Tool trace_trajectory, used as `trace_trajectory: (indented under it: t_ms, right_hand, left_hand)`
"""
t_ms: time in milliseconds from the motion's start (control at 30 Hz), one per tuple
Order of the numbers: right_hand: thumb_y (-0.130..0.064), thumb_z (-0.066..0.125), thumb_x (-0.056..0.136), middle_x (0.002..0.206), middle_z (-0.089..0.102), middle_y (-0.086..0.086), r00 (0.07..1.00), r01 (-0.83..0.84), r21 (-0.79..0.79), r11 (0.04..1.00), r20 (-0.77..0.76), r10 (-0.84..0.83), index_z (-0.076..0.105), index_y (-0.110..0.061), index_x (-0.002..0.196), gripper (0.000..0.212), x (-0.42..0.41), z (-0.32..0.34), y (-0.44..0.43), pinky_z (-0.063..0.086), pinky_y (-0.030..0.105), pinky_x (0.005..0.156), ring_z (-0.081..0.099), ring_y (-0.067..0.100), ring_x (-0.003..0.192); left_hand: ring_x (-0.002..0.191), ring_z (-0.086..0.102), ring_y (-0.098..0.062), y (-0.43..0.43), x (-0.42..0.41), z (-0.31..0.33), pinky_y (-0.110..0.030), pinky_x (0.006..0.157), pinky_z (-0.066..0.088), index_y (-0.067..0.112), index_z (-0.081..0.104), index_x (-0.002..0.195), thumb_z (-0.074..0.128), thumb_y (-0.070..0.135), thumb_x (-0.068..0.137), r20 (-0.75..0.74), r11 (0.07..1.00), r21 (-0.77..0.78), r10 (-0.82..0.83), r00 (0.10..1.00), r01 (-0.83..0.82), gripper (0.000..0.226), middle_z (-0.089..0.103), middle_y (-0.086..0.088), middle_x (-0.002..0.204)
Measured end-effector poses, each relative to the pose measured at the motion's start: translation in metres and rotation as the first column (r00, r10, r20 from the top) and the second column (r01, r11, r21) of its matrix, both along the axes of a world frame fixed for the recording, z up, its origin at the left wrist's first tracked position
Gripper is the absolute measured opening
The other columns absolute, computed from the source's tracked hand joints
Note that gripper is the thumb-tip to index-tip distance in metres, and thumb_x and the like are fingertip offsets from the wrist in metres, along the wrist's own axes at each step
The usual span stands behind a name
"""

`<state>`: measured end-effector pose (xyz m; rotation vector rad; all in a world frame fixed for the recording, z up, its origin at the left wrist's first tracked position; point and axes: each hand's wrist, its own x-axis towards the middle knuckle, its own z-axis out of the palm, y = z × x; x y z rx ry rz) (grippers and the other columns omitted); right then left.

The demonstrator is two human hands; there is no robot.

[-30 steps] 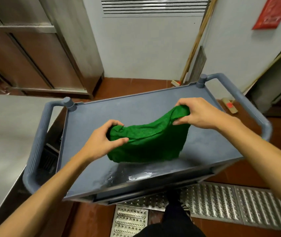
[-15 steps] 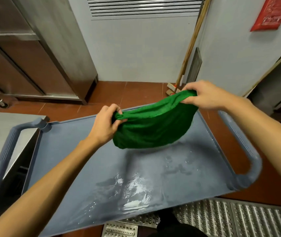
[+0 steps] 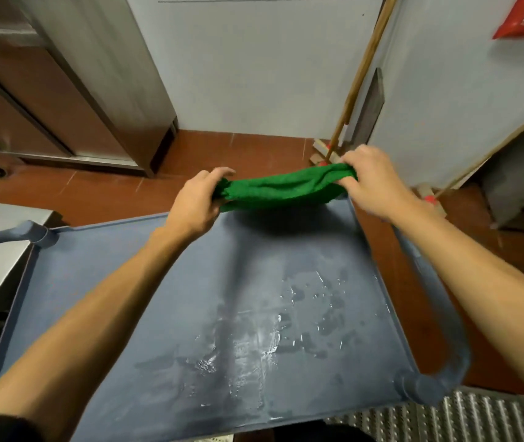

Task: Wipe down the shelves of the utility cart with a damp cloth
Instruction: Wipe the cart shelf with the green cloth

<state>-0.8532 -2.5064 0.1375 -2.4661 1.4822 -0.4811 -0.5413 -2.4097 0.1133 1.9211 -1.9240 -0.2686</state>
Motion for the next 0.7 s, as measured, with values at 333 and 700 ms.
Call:
trace_trajectory:
  t_ms: [333, 700]
  right_hand:
    - [-0.024, 0.061, 0.094, 0.123, 0.058, 0.007, 0.979, 0.028, 0.465, 0.885, -0.191, 0.069, 0.059, -0.017, 0.127, 0.034, -0.023, -0.160, 0.085, 0.045, 0.041, 0.097, 0.055, 0.030, 0.114]
    - [-0.018, 0.054, 0.098, 0.126, 0.058, 0.012, 0.983, 0.126, 0.485, 0.866, -0.180, -0.043, 0.055, -0.016, 0.136, 0.038, -0.033, -0.174, 0.124, 0.044, 0.044, 0.097, 0.053, 0.034, 0.115]
  left_hand:
    - [0.104, 0.057, -0.042, 0.060, -0.045, -0.130, -0.051, 0.081, 0.050, 0.007, 0.054, 0.121, 0.057, 0.012, 0.091, 0.233, 0.838, 0.542, -0.070, 0.970, -0.069, 0.031, 0.050, -0.018, 0.118]
    - [0.104, 0.056, -0.037, 0.104, -0.054, -0.142, -0.044, 0.083, 0.044, 0.007, 0.057, 0.118, 0.052, 0.001, 0.086, 0.153, 0.890, 0.453, -0.015, 0.988, -0.056, 0.033, 0.055, -0.015, 0.115]
